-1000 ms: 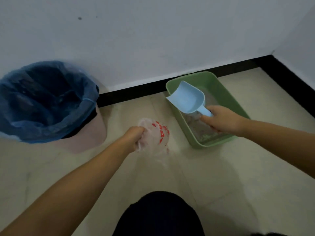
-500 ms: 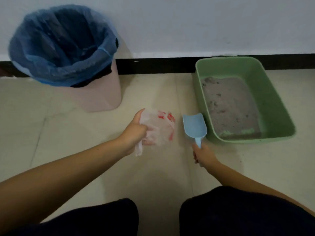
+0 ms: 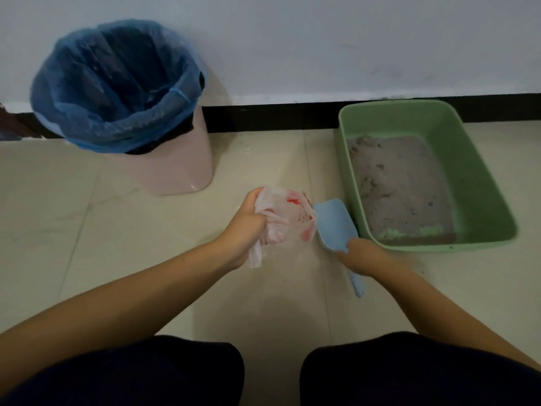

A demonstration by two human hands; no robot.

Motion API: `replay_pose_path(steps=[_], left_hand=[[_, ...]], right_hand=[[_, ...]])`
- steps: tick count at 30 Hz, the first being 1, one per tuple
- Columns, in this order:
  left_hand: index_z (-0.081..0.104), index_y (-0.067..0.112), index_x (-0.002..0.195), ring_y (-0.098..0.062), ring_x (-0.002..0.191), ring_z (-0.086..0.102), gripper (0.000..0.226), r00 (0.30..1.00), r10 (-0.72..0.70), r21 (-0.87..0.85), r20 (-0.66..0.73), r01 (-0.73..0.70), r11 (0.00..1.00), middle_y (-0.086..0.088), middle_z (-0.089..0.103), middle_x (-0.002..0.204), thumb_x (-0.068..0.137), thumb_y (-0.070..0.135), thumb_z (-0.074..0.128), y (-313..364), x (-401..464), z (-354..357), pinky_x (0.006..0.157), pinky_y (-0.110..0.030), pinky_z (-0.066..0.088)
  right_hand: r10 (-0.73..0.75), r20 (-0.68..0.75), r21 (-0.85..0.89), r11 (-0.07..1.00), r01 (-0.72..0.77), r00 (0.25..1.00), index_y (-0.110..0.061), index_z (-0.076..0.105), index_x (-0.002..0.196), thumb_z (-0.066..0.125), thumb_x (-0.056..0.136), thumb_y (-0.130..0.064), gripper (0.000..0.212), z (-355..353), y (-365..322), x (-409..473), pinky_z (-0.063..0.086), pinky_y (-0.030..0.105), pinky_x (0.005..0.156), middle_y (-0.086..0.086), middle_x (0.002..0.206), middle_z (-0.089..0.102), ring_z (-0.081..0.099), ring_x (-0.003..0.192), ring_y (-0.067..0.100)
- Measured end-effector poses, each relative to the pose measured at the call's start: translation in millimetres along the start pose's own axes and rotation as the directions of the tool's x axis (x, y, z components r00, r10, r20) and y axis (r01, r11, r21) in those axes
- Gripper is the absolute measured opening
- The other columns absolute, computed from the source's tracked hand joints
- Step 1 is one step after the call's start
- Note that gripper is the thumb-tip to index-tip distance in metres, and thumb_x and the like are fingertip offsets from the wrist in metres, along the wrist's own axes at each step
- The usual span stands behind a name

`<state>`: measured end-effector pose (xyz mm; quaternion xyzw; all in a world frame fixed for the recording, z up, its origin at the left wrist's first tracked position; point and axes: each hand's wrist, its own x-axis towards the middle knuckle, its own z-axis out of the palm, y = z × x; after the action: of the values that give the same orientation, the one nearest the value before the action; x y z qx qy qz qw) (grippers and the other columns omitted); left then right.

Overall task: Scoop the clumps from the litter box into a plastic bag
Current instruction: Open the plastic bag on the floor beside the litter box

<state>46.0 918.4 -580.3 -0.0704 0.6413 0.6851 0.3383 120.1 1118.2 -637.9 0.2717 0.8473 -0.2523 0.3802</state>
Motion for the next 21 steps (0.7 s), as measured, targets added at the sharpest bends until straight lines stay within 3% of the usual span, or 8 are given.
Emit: replay_pose_path(steps=[2,4,7,9,14,16,18,21], left_hand=[[0.041,0.028,0.129,-0.026,0.104,0.059,0.063,1.0,0.013,0.032,0.015,-0.014,0.999,-0.003,0.056,0.117,0.081,-0.009,0.053,2,0,4,0.066,-0.036,0.055],[0.04,0.028,0.13,-0.024,0.105,0.06,0.058,0.997,0.063,0.072,0.042,-0.066,0.995,0.001,0.057,0.116,0.083,-0.003,0.055,2,2,7,0.072,-0.04,0.058],[0.046,0.019,0.125,-0.026,0.103,0.064,0.048,0.989,0.119,0.062,0.092,-0.125,0.99,-0.008,0.062,0.115,0.082,0.003,0.058,5,6,3,0.08,-0.045,0.057],[0.049,0.012,0.125,-0.03,0.106,0.064,0.047,0.983,0.079,-0.001,0.167,-0.08,0.997,-0.016,0.063,0.118,0.081,0.008,0.063,7,10,-7,0.088,-0.048,0.053],[0.047,0.0,0.132,-0.035,0.118,0.055,0.055,0.892,0.025,-0.163,0.452,0.055,0.985,-0.022,0.057,0.127,0.086,0.028,0.059,4,22,-35,0.102,-0.044,0.044],[0.057,0.0,0.123,-0.032,0.109,0.062,0.042,0.949,-0.012,-0.044,0.316,0.027,0.999,-0.019,0.064,0.117,0.087,0.021,0.062,-2,27,-37,0.097,-0.041,0.048],[0.065,-0.001,0.104,-0.029,0.092,0.066,0.023,0.996,-0.027,0.191,0.09,0.009,0.982,-0.016,0.069,0.102,0.087,0.013,0.063,-10,33,-37,0.085,-0.038,0.051],[0.058,0.007,0.075,-0.022,0.072,0.056,0.011,0.994,0.002,0.397,-0.112,0.043,0.917,-0.009,0.059,0.077,0.086,0.01,0.058,-17,45,-45,0.068,-0.033,0.045]], right_hand=[[-0.179,-0.287,0.202,0.949,0.242,0.941,-0.002,0.059,0.098,0.041,0.097,-0.028,0.032,-23,-26,-22,0.037,0.028,0.073,0.02,0.111,0.063,0.052,0.084,0.02],[-0.308,-0.349,0.414,0.796,0.441,0.885,-0.013,0.063,0.101,0.04,0.098,-0.036,0.032,-41,-55,-46,0.045,0.031,0.075,0.013,0.103,0.066,0.058,0.083,0.019],[-0.44,-0.201,0.536,0.699,0.474,0.875,-0.021,0.059,0.108,0.046,0.094,-0.045,0.031,-41,-85,-64,0.057,0.033,0.074,0.004,0.098,0.066,0.066,0.087,0.016],[-0.434,-0.245,0.49,0.716,0.497,0.867,-0.012,0.061,0.104,0.053,0.092,-0.037,0.029,-35,-90,-55,0.06,0.039,0.074,0.01,0.095,0.068,0.068,0.083,0.024],[-0.291,-0.356,0.633,0.623,0.459,0.888,0.009,0.062,0.09,0.052,0.095,-0.021,0.032,-26,-94,-35,0.056,0.052,0.077,0.03,0.089,0.065,0.065,0.077,0.04],[-0.277,-0.319,0.733,0.534,0.421,0.906,0.011,0.061,0.096,0.047,0.096,-0.017,0.031,-21,-95,-29,0.057,0.048,0.077,0.025,0.084,0.067,0.065,0.072,0.035],[-0.273,-0.22,0.879,0.36,0.312,0.936,0.01,0.06,0.095,0.043,0.097,-0.009,0.025,-17,-95,-25,0.057,0.036,0.062,0.016,0.07,0.066,0.062,0.062,0.026],[-0.261,-0.108,0.988,0.082,0.133,0.959,0.001,0.057,0.087,0.05,0.091,-0.007,0.012,-17,-87,-14,0.053,0.024,0.049,0.007,0.06,0.059,0.06,0.054,0.017]])
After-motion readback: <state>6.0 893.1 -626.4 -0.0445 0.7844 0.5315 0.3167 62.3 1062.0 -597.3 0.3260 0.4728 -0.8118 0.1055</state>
